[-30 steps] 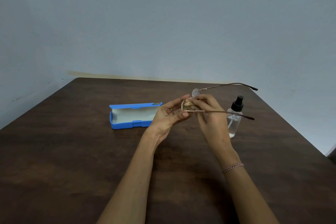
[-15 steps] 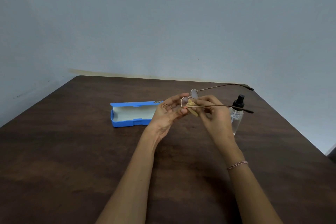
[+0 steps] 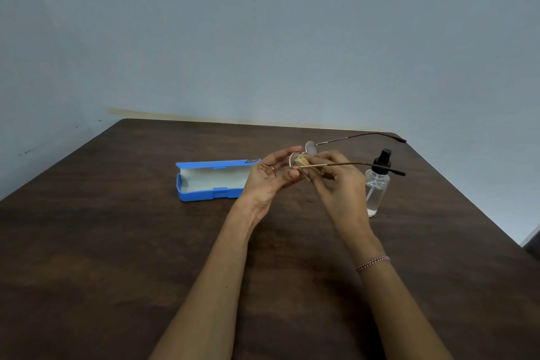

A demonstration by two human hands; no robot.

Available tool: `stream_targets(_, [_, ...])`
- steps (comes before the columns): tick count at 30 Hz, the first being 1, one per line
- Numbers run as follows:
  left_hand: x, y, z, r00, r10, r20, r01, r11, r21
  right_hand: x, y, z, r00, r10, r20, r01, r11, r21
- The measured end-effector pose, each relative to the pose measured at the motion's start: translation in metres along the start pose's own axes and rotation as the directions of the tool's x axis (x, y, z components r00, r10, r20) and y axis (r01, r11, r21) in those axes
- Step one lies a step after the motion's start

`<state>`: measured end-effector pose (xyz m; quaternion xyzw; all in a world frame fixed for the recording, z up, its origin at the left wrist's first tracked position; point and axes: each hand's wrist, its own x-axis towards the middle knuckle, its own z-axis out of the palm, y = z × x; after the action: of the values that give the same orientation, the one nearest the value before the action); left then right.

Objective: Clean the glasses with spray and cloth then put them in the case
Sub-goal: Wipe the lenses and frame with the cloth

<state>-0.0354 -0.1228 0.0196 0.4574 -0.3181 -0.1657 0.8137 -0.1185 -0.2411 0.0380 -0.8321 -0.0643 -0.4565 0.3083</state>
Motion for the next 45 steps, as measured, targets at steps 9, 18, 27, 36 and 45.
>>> stream_targets(9, [0.001, 0.004, -0.004, 0.998, 0.004, -0.067, -0.012, 0.994, -0.112, 0.000, 0.002, 0.003, 1.000, 0.004, 0.017, -0.004, 1.000, 0.010])
stream_targets(18, [0.001, 0.006, -0.007, 0.997, 0.021, -0.072, -0.030, 0.992, -0.126, 0.000, 0.002, 0.004, 0.998, -0.034, 0.057, 0.032, 0.999, 0.035])
stream_targets(27, [-0.001, 0.009, -0.007, 0.998, 0.012, -0.058, -0.021, 0.989, -0.149, -0.002, -0.006, 0.007, 0.996, -0.071, 0.048, 0.069, 0.997, 0.044])
stream_targets(36, [-0.004, 0.009, -0.003, 0.999, -0.039, 0.025, 0.040, 0.998, -0.044, -0.001, -0.010, 0.007, 0.998, -0.058, 0.009, 0.058, 0.996, 0.075])
stream_targets(45, [-0.003, 0.005, -0.003, 0.993, -0.103, 0.062, 0.105, 0.994, -0.025, 0.001, -0.005, 0.003, 0.995, -0.096, 0.030, 0.093, 0.992, 0.082])
